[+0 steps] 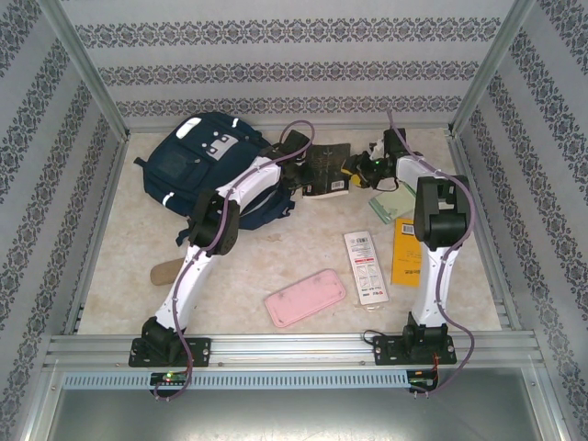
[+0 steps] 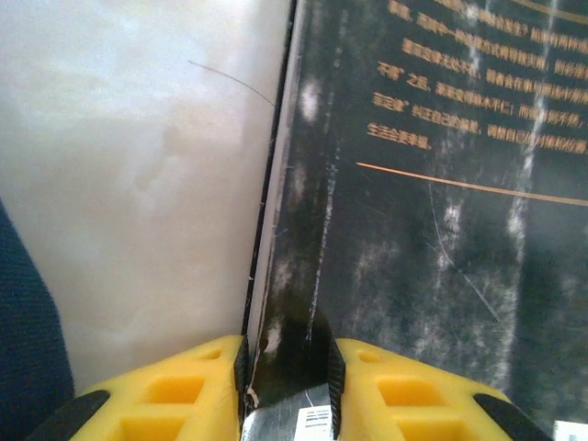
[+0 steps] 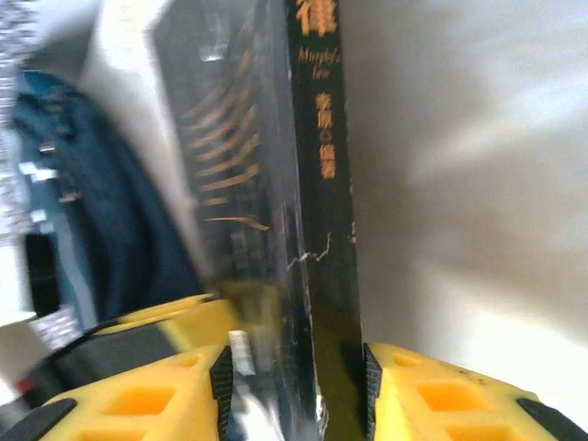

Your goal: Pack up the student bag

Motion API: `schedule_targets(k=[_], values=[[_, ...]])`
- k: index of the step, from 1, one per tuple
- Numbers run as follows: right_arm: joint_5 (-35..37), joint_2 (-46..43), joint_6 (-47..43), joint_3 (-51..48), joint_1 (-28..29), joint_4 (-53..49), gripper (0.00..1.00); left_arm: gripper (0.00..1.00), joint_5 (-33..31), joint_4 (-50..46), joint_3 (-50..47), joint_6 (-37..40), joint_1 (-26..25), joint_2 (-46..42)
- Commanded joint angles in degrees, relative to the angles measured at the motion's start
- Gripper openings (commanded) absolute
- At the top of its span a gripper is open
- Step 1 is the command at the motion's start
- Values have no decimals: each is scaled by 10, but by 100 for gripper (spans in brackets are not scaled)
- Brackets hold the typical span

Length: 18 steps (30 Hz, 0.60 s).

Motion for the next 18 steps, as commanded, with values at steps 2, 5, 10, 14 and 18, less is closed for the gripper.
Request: schedule_targets(k=[2,5,10,14,18], values=[[-118,-28,30,5,29,64,43,30,54,-20,9,19,-14,34],[-92,-16,-3,21,31,19,40,31,57,-23,12,21,-14,34],[-19,-16,-58,34,29,-55,20,31,55,-31,13,25,-13,25],[-2,-32,-61,17,23,-52,0,32,55,-37,13,32,-11,-4],[3,-63,-44,-7,19,-20,0,38,55,-51,22,46,-8,-52]])
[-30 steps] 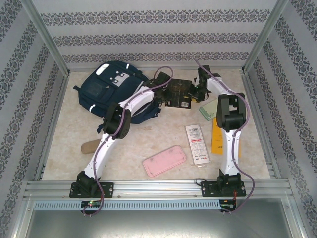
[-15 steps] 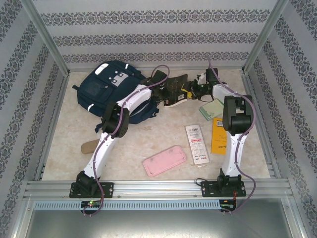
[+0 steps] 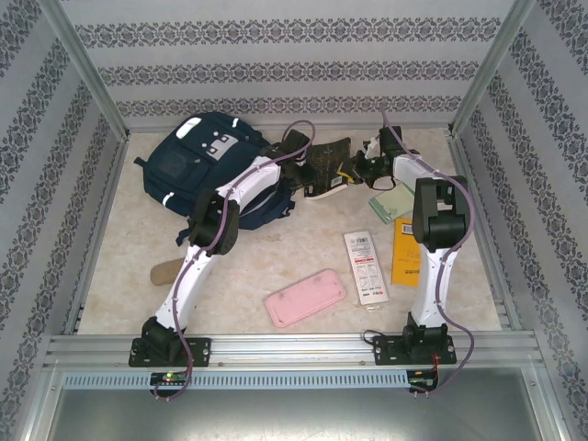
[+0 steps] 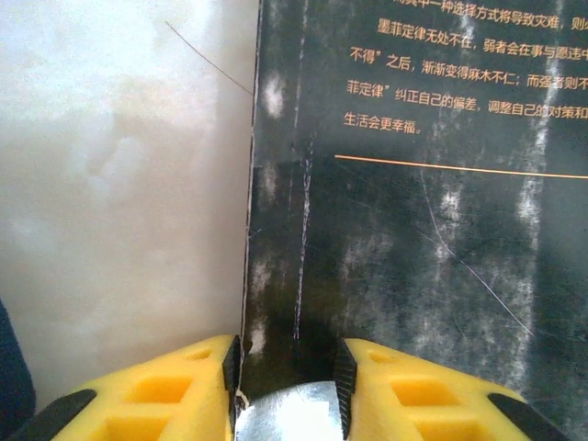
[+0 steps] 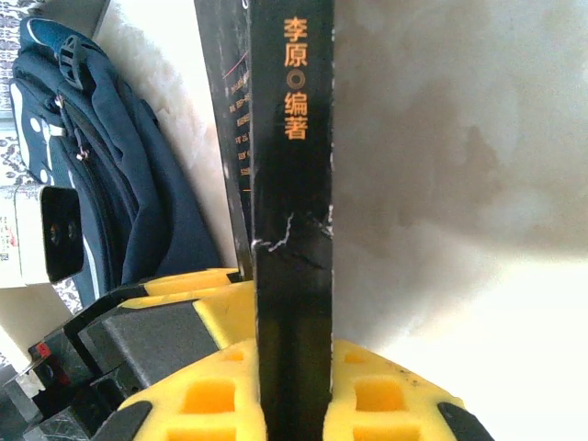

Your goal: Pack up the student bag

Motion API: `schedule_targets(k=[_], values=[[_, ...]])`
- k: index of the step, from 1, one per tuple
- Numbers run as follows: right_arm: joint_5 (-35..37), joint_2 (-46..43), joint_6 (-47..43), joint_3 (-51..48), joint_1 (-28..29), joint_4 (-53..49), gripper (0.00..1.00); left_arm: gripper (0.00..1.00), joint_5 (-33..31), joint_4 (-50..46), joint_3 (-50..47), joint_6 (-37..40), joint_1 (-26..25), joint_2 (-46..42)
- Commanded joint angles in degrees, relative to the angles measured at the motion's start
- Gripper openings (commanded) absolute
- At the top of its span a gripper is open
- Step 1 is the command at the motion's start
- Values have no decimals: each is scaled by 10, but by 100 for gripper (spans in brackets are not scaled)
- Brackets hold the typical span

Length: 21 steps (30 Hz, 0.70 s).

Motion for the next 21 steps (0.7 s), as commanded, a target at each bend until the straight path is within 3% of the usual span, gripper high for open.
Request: schedule_targets(k=[1,7,12,21], values=[[-7,-56,4,-15,5,29,0,40,29,-45,18,28,-7,-61],[-12,-109,39,-48,5,73,0,45,9,-105,15,88,6,-142],[-9,-153,55,-82,8,95,0,45,-73,-171,-40,173,27,-201],[8,-227,81,-161,31,129,0,47,-213,-181,-194,326,49,-260]])
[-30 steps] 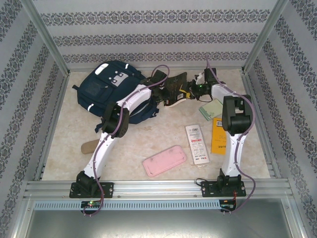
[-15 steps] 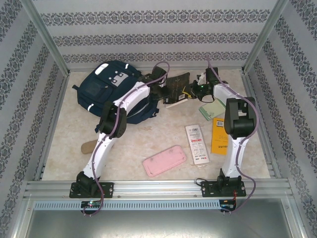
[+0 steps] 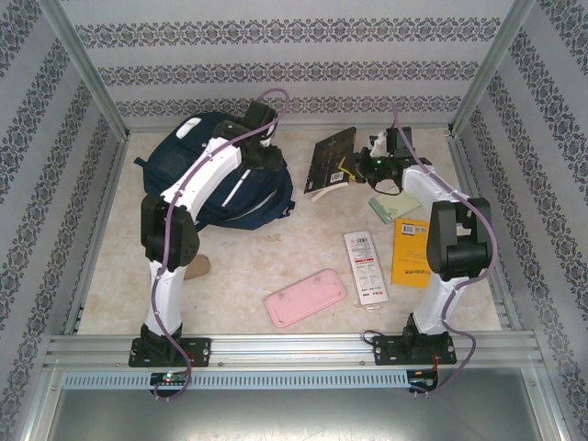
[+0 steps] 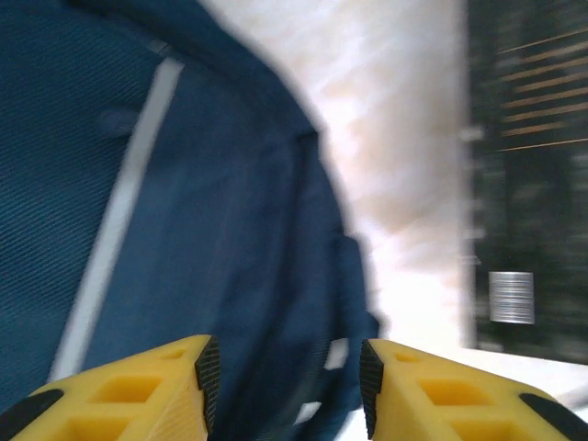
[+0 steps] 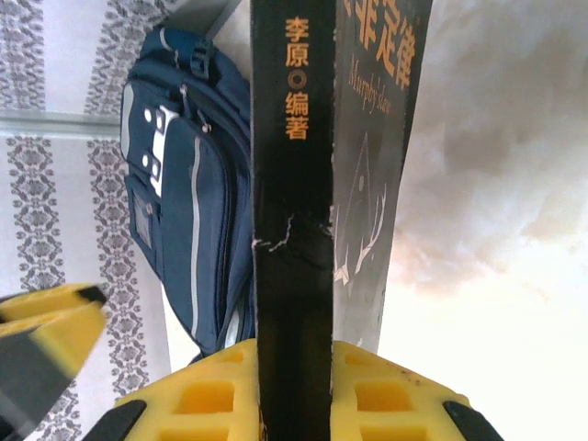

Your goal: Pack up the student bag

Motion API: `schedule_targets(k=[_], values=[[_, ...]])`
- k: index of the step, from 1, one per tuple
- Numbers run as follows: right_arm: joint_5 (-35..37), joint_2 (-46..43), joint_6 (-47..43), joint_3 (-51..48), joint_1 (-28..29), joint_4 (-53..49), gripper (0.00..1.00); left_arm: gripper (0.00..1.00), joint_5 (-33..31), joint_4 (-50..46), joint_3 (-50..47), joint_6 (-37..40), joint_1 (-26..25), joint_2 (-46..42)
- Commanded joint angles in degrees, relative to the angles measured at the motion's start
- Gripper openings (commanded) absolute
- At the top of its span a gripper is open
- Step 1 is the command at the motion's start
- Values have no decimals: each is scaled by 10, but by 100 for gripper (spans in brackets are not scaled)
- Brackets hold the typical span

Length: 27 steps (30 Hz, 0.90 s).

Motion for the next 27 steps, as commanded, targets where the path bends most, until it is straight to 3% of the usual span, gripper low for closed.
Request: schedule_targets(k=[1,10,14,15,19,20,27], values=[[-1,-46,10,-14,13,45,0,47,-73,-47,-36,93,-2,14],[13,-75,13,-37,22,40,0,55,-100,-38,-61,123,-4,64],[10,-76,18,-39,26,43,0,54,-137,-36,-62,129,-8,87],[10,-76,19,-39,29,43,0,52,-145,-32,-64,129,-7,89],[5,-74,29,-35,38,54,0,5,-155,-17,-71,119,-7,79],[2,-74,34,-33,39,59,0,0,-153,-16,-70,114,-7,72],[-13,-78,79,-29,48,110,0,0,-84,-17,-19,59,-2,-4]])
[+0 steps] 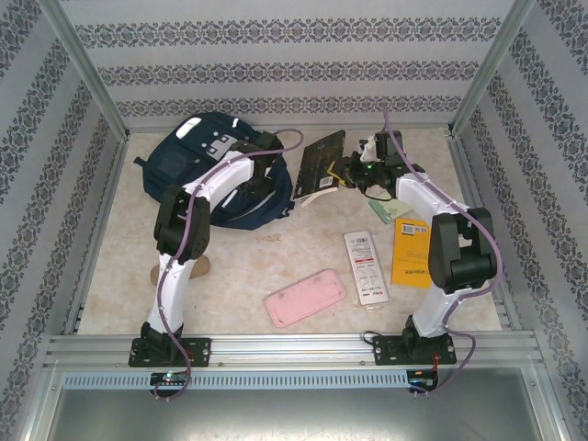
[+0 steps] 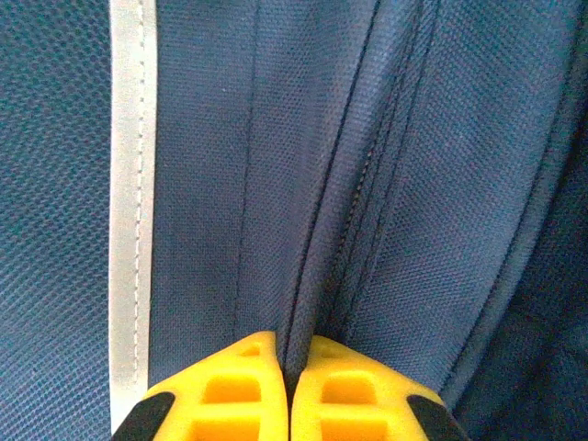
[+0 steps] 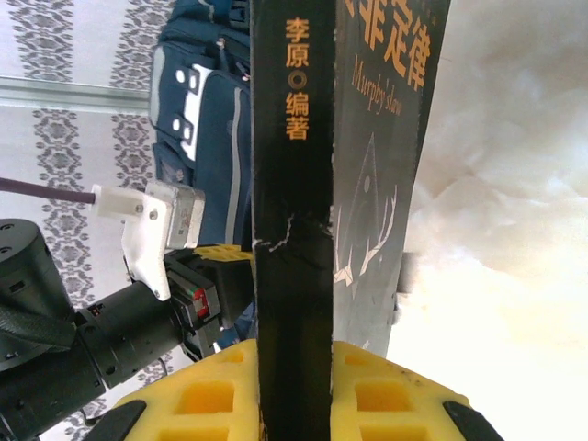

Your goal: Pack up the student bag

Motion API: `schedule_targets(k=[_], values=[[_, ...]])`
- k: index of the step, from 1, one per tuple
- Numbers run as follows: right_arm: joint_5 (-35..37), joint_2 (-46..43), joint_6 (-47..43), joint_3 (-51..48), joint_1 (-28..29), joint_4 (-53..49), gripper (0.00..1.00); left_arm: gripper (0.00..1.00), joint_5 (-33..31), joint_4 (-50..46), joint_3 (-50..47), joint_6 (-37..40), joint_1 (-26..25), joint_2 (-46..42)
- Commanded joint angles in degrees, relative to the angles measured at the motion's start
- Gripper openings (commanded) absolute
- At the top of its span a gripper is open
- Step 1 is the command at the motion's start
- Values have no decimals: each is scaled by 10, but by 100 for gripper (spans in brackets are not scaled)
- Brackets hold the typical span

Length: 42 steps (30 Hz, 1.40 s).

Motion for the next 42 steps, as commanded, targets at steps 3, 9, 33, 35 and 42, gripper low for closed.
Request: schedule_targets(k=[3,9,33,35,42], values=[[-32,-34,48,8,9,105,0,0,76,5,79,-63,12,-88],[-37,-43,91,-8,25,176,0,0,149,-13,167,-110,38,-101],[68,227,261,130,172,470,0,0,375,102,212,-250,137,-133],[73,250,278,146,179,489,0,0,385,109,211,-253,141,-137],[85,326,369,231,195,620,0,0,406,124,191,-260,143,-140]])
